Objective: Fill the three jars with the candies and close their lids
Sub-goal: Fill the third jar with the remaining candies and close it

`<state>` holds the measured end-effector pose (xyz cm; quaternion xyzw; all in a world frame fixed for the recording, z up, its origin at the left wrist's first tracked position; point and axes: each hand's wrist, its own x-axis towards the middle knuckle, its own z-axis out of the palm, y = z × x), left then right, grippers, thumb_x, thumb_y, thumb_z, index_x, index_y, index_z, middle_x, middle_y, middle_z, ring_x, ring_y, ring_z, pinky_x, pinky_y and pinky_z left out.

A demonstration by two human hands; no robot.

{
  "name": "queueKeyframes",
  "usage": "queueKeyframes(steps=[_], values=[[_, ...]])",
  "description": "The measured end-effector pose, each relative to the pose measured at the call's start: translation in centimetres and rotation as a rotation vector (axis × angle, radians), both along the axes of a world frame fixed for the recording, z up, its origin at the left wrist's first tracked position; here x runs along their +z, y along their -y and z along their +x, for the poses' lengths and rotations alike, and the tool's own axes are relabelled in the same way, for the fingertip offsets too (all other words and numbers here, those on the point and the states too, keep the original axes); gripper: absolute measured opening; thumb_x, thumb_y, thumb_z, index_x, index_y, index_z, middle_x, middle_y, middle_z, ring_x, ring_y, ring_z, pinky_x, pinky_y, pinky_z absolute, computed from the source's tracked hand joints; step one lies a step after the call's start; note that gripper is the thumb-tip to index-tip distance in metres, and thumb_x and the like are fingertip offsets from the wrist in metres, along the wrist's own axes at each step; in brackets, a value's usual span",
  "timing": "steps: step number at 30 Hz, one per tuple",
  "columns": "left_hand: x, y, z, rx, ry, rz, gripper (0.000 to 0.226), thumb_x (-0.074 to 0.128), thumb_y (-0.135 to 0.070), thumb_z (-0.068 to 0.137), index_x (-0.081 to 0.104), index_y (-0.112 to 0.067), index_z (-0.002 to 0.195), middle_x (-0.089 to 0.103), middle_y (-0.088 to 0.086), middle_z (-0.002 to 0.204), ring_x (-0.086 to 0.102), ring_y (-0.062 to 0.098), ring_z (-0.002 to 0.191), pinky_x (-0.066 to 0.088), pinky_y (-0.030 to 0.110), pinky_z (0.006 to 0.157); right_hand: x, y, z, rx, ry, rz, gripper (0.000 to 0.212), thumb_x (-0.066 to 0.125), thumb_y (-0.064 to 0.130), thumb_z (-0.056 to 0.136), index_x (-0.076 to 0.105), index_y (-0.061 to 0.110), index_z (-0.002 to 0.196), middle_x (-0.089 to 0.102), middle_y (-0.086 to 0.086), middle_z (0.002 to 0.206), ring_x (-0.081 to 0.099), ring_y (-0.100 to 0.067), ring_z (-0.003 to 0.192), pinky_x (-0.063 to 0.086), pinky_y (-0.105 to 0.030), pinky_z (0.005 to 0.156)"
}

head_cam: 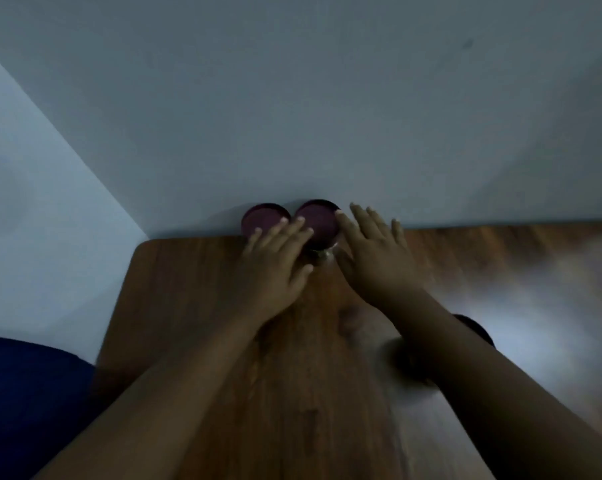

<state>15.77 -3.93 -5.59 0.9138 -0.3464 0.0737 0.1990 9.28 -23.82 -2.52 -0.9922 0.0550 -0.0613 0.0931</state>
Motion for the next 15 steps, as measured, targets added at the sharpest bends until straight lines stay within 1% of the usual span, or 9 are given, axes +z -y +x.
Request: queueKeyframes(steps=[2,4,7,8,9,10,12,14,15], values=[[-0.4,2.3,-4.1,-0.106,-0.047,-0.09,0.06,0.055,-0.046,0.094,0.043,-0.03,0.15,0.039,-0.008,0.16,0.036,0.016,0.147,0.033,0.043,0.116,0.8,2.2,-3.9,-0.078,0.011,0.025,0.06,0.054,0.044,0.096,0.045,0.022,0.151,0.037,-0.009,0.162,0.036,-0.03,0.148,0.029,-0.054,0.119],[-1.1,4.9,-7.7,-0.199,-0.196,-0.087,0.067,0.056,-0.052,0.091,0.036,-0.034,0.153,0.036,-0.012,0.16,0.037,0.014,0.145,0.038,0.04,0.112,1.5,4.4,-8.0,-0.208,-0.062,0.073,0.063,0.059,0.052,0.091,0.05,0.025,0.148,0.041,-0.011,0.158,0.043,-0.032,0.142,0.039,-0.049,0.113],[-2.2,9.2,-11.2,-0.291,-0.42,0.029,0.096,0.065,-0.067,0.078,0.016,-0.042,0.157,0.021,-0.015,0.166,0.027,0.012,0.148,0.034,0.044,0.115,1.8,7.5,-12.8,-0.421,-0.285,0.138,0.08,0.057,0.073,0.082,0.041,0.033,0.149,0.038,-0.008,0.155,0.049,-0.034,0.134,0.051,-0.048,0.094],[-2.4,10.4,-11.8,-0.303,-0.468,0.058,0.103,0.067,-0.072,0.073,0.012,-0.045,0.156,0.019,-0.016,0.166,0.025,0.011,0.149,0.032,0.043,0.114,1.5,8.3,-14.0,-0.455,-0.352,0.164,0.086,0.056,0.077,0.079,0.036,0.033,0.151,0.039,-0.009,0.152,0.051,-0.034,0.13,0.052,-0.047,0.091],[-2.6,11.5,-12.2,-0.305,-0.497,0.069,0.106,0.068,-0.074,0.069,0.013,-0.047,0.155,0.022,-0.016,0.165,0.028,0.011,0.147,0.032,0.041,0.11,1.2,9.0,-14.9,-0.47,-0.401,0.206,0.09,0.055,0.08,0.078,0.032,0.034,0.153,0.041,-0.008,0.149,0.053,-0.033,0.127,0.053,-0.046,0.089],[-2.8,12.5,-12.4,-0.302,-0.502,0.067,0.101,0.068,-0.074,0.068,0.018,-0.047,0.152,0.03,-0.016,0.161,0.034,0.012,0.144,0.034,0.038,0.107,0.8,9.6,-15.6,-0.479,-0.428,0.267,0.094,0.055,0.081,0.078,0.027,0.034,0.155,0.042,-0.008,0.147,0.055,-0.031,0.124,0.054,-0.045,0.09],[-3.2,13.5,-12.3,-0.273,-0.481,0.044,0.077,0.065,-0.066,0.075,0.036,-0.044,0.143,0.049,-0.016,0.145,0.051,0.015,0.13,0.046,0.035,0.099,-0.2,9.9,-16.3,-0.466,-0.425,0.353,0.102,0.061,0.079,0.077,0.018,0.035,0.158,0.043,-0.009,0.145,0.056,-0.031,0.122,0.053,-0.042,0.091],[-3.4,13.8,-11.5,-0.212,-0.45,-0.006,0.05,0.06,-0.051,0.086,0.05,-0.037,0.133,0.057,-0.014,0.134,0.06,0.015,0.116,0.053,0.034,0.087,-1.4,9.7,-16.3,-0.442,-0.368,0.367,0.107,0.066,0.073,0.078,0.009,0.034,0.159,0.041,-0.011,0.146,0.055,-0.033,0.123,0.052,-0.04,0.09],[-3.5,13.7,-10.8,-0.182,-0.423,-0.014,0.043,0.059,-0.044,0.09,0.053,-0.035,0.132,0.058,-0.013,0.133,0.061,0.015,0.113,0.053,0.032,0.085,-1.9,9.5,-15.8,-0.433,-0.336,0.381,0.108,0.067,0.071,0.08,0.006,0.034,0.16,0.039,-0.012,0.148,0.052,-0.034,0.126,0.052,-0.041,0.092]])
